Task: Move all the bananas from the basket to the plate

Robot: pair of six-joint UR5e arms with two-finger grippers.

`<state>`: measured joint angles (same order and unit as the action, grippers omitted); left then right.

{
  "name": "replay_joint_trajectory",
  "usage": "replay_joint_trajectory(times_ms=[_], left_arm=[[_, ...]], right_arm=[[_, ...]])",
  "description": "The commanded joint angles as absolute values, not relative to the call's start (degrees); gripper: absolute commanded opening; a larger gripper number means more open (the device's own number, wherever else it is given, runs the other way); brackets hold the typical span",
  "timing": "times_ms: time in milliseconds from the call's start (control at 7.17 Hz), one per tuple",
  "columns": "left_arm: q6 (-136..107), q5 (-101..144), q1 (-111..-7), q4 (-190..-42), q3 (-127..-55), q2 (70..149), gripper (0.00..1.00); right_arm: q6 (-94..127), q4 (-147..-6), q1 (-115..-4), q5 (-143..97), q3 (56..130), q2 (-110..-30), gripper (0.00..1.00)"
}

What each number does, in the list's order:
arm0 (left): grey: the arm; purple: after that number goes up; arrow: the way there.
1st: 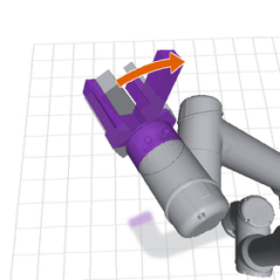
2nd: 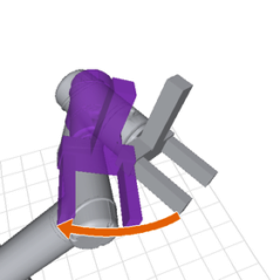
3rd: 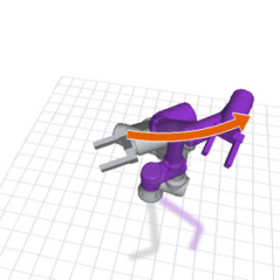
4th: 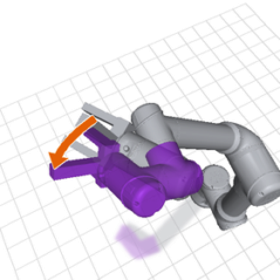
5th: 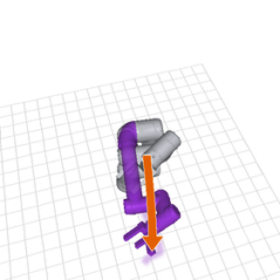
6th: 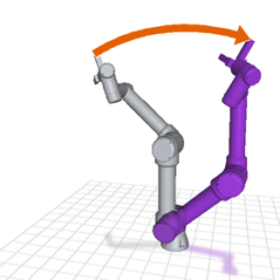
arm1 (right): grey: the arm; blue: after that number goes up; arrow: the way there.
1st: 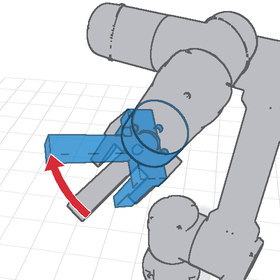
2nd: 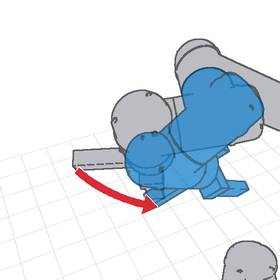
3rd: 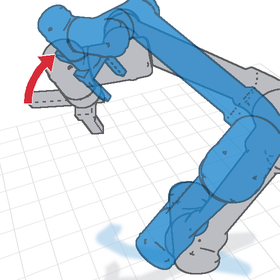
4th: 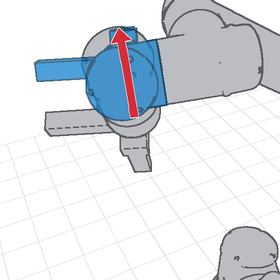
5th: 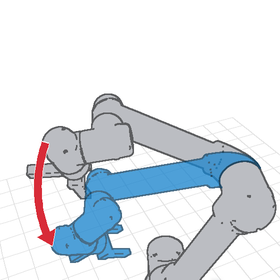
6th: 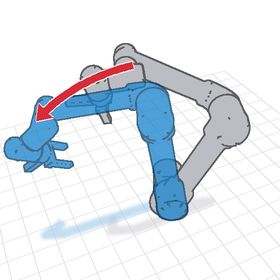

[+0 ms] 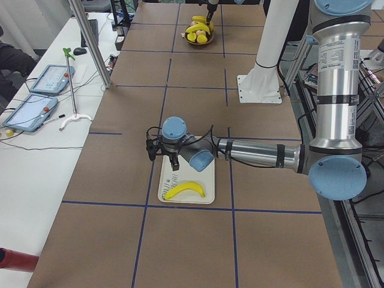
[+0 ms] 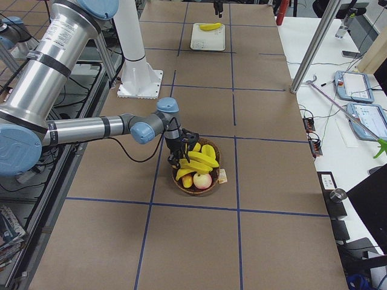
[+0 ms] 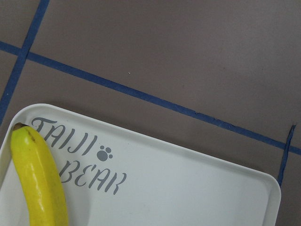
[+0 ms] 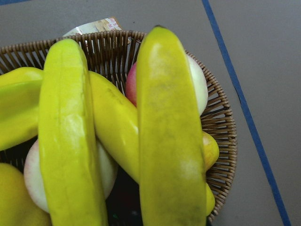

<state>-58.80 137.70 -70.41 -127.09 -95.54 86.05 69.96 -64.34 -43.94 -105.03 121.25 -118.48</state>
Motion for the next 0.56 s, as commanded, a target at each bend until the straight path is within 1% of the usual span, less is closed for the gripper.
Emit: replay_joint_trajectory(times_ms=[0, 279, 418], left_arm=[[-58.89, 137.81, -70.40, -127.09, -95.54, 86.04, 1.00], [-59.15, 138.07, -70.40, -127.09, -96.15, 86.04, 1.00], [-59.15, 138.16, -70.23, -128.22, -97.28, 86.13, 1.00]], right_arm=[[69.70, -64.42, -45.17, -105.73, 124.60, -119.44, 0.00], [69.52, -64.51, -48.40, -107.21, 131.80, -120.76, 0.00], [69.52, -64.42, -51.21, -112.01, 134.71, -119.72, 0.00]])
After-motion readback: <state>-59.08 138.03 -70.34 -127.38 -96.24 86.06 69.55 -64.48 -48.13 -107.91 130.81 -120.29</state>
